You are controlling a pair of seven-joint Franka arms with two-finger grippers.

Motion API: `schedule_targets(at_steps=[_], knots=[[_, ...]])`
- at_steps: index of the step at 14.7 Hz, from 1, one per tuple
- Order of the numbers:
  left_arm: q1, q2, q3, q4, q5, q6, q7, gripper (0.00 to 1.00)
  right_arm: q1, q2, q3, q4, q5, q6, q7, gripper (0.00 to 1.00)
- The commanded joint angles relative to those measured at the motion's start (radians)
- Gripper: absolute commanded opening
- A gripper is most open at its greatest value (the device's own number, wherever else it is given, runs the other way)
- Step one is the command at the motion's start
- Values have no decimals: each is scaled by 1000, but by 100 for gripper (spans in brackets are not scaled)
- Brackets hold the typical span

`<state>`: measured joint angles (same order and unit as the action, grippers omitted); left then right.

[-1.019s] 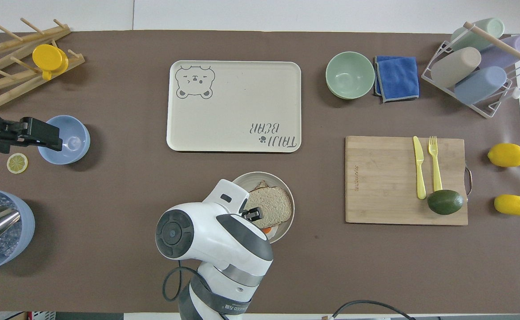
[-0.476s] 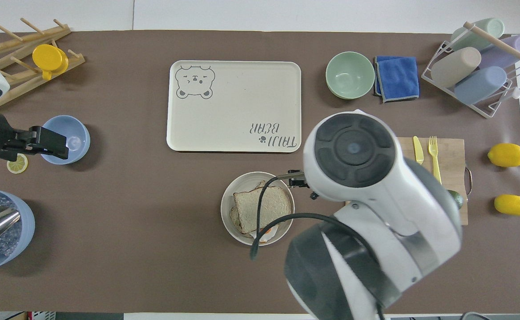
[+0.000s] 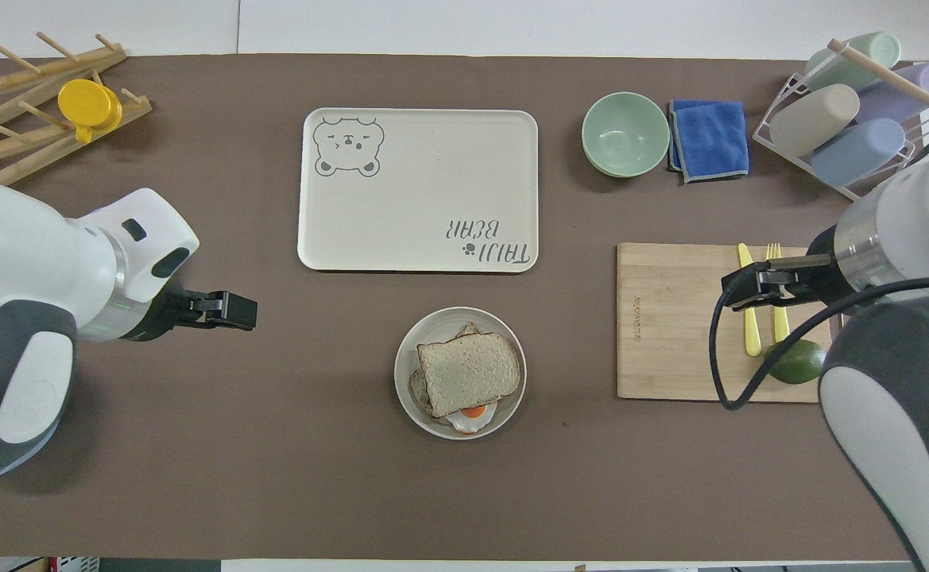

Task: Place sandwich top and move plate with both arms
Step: 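Retract the right gripper while the left gripper reaches the plate rim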

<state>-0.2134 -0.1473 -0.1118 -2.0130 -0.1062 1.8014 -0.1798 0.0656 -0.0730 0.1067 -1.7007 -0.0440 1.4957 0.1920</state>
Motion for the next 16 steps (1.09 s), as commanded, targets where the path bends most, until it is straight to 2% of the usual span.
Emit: schedule_targets(at_steps=[1, 3, 5, 7, 9, 10, 12, 14, 16], knots=[[-113, -25, 14, -159, -9, 169, -90, 100, -65, 16, 13, 30, 24, -40, -22, 100], [-162, 23, 14, -219, -9, 301, -131, 100, -81, 18, 10, 33, 18, -37, -37, 100], [-195, 87, 12, -222, -9, 372, -217, 100, -116, 41, -28, 35, 29, -20, -81, 100], [-266, 149, 14, -240, -9, 470, -266, 100, -49, 36, -129, 50, 35, -38, -123, 100], [-291, 158, 12, -291, -9, 556, -290, 99, -6, 30, -183, 53, 33, -51, -199, 100], [-306, 164, 12, -305, -10, 576, -296, 99, -6, 19, -185, 46, 32, -51, -235, 100], [-323, 193, 12, -308, -9, 599, -322, 93, -7, 15, -183, 36, 32, -46, -230, 100], [-328, 195, 12, -309, -10, 598, -325, 88, -7, 44, -173, 61, -23, -29, -223, 100], [-336, 193, 11, -317, -10, 596, -325, 81, -15, 56, -176, 78, -20, -38, -221, 100]])
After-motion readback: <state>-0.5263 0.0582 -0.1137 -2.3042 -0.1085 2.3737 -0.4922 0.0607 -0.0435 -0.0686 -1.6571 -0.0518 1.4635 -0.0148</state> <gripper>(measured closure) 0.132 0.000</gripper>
